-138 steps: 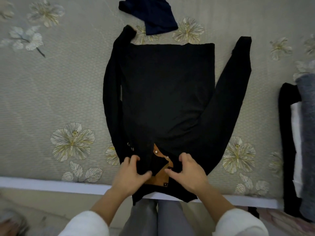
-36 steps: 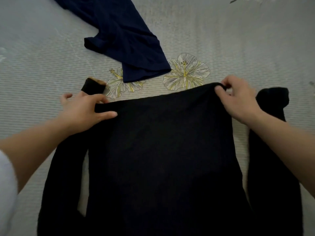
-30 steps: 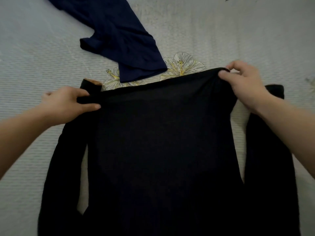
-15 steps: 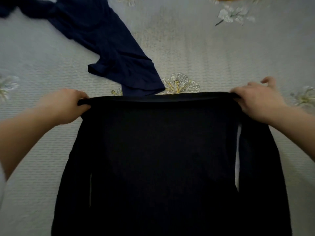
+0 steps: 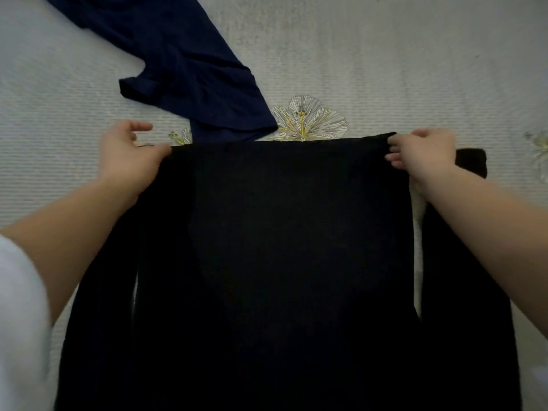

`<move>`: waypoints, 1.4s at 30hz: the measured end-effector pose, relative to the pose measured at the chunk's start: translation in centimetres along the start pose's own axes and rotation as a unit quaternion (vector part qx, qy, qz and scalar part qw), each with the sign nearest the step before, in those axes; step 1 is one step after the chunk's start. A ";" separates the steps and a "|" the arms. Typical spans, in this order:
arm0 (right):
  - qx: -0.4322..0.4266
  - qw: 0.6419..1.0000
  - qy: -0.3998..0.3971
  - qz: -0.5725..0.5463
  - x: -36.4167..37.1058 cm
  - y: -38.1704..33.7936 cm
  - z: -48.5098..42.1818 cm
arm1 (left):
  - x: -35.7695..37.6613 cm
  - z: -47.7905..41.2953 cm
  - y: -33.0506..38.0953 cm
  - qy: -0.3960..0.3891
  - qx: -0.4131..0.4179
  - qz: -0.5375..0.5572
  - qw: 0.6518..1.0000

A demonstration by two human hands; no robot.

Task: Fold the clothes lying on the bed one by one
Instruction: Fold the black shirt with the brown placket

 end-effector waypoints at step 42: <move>0.010 0.906 0.261 -0.333 -29.9 12.6 23.6 | 26.7 53.4 -1.9 -0.483 0.333 -0.297 0.754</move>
Point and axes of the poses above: each hand's wrist, its own z-axis away from the middle knuckle, its own x-axis out of the palm, y = z × x, the point moved 10 cm from there along -z, towards the middle knuckle, and after that the axes turned 5 degrees about -y, right-handed, at the moved point
